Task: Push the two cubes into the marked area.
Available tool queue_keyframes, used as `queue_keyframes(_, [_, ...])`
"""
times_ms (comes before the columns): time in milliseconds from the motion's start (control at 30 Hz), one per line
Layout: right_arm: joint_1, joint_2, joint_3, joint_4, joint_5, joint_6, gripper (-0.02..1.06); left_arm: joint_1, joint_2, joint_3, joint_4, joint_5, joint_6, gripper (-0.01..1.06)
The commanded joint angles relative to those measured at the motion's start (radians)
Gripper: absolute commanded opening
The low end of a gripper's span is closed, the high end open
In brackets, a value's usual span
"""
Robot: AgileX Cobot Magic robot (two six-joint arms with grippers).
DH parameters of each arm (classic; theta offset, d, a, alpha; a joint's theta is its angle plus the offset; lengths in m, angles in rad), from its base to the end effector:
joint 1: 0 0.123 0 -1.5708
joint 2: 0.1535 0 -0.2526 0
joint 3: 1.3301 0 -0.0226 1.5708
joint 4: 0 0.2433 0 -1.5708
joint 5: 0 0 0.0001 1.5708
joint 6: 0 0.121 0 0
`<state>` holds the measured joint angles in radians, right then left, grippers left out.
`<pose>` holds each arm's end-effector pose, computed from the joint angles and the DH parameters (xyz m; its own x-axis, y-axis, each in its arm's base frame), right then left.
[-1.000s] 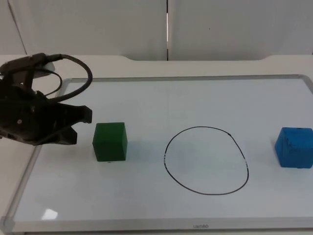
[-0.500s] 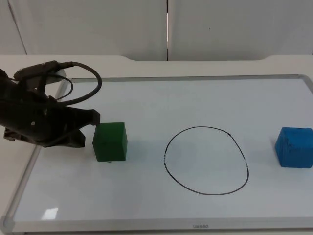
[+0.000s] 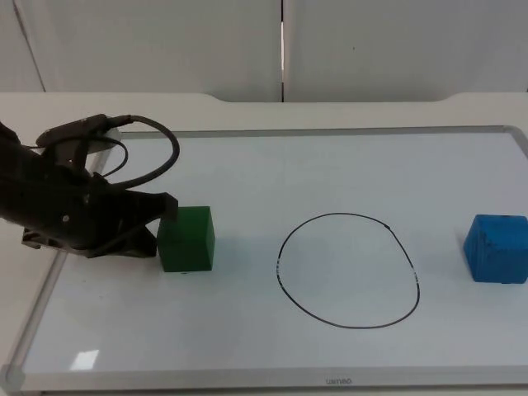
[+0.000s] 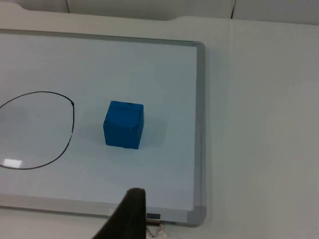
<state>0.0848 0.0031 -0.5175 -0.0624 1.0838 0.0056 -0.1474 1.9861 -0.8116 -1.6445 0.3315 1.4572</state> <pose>0.0457 -0.0028 0.2627 -0.4604 -0.0628 -0.8855 -0.0468 0.9978 -0.0465 0.3156 -0.0867 0.0310 -0.9043 -0.0478 -0.4243 0.1255 0.9201 -0.3710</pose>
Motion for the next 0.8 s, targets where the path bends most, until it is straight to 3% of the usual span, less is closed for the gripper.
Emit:
queue_keyframes(0, [-0.002, -0.003, 0.003, -0.005, -0.005, 0.000, 1.05, -0.004, 0.003, -0.003, -0.019, 0.013, 0.009, 0.00])
queue_keyframes(167, [-0.002, -0.003, 0.003, -0.005, -0.005, 0.000, 1.05, -0.004, 0.003, -0.003, -0.035, 0.056, 0.014, 0.00])
queue_keyframes(767, [-0.002, -0.003, 0.003, -0.005, -0.005, 0.000, 1.05, -0.064, 0.003, -0.003, -0.100, 0.049, 0.082, 0.00])
